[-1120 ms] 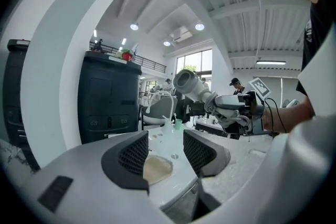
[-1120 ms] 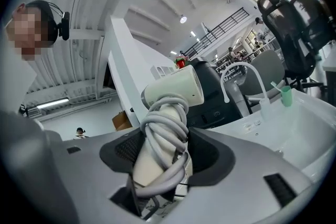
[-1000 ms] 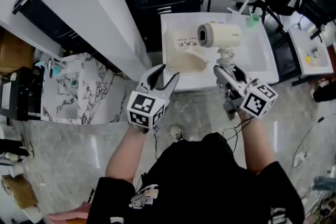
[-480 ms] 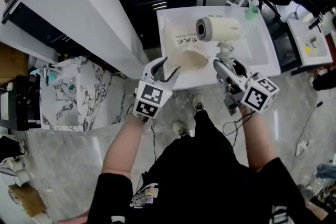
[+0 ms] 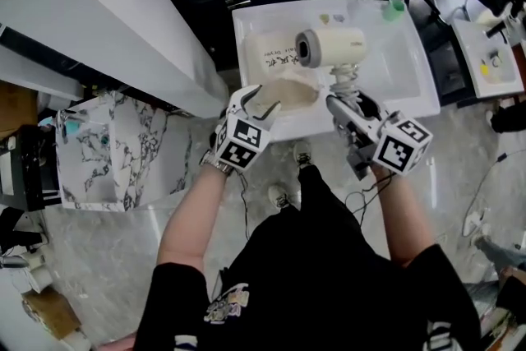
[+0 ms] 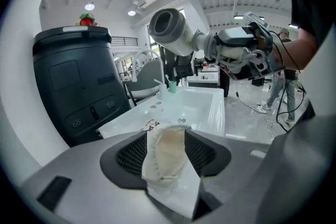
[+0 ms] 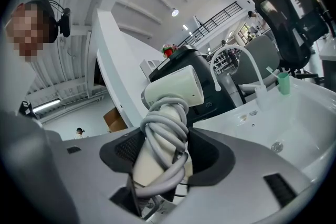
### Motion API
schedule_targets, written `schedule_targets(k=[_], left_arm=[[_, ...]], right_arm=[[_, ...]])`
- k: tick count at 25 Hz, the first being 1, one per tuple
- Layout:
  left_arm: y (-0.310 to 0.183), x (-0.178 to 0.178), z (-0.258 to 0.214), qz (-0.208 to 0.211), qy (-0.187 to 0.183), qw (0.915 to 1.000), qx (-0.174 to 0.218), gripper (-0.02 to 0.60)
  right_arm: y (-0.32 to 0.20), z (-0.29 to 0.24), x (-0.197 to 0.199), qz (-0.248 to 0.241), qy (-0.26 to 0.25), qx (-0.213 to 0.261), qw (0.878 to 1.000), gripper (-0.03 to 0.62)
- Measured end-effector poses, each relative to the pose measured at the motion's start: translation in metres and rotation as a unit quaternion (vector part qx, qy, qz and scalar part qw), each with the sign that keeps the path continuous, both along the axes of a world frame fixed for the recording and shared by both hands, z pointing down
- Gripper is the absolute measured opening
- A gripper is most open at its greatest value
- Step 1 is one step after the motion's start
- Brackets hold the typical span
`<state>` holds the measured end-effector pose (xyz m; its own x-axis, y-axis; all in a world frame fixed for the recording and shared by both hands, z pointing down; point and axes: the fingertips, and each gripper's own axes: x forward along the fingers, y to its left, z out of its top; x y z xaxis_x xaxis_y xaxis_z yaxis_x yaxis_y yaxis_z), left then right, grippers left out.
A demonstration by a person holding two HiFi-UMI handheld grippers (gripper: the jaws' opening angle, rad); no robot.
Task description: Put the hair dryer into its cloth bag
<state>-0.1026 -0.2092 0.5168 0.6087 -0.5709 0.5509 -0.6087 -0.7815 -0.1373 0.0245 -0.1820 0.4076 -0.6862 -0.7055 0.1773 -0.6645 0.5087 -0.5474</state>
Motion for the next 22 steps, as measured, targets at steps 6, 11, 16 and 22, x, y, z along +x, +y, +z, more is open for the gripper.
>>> schedule_targets(k=[6,11,16,22], left_arm=[[-0.025,0.008,0.037,-0.001,-0.038,0.999,-0.025,0.212],[-0.041,0.01,0.062,-0.001,-0.052,0.9977,-0.045,0.212],[-0.051,0.012,0.079,-0.003,-0.057,0.9965,-0.06,0.212],[-0.061,0.01,0.081,-0.012,-0.049,0.9969,-0.061,0.149]], right_arm=[[-0.015,0.024,0.011,-0.008,-0.003,-0.025,1.0,0.256],[-0.025,0.044,0.014,-0.018,0.001,-0.046,0.999,0.258],[-0.028,0.068,0.012,-0.032,0.005,-0.073,0.997,0.256],[-0.021,0.095,0.007,-0.054,0.011,-0.105,0.993,0.258]])
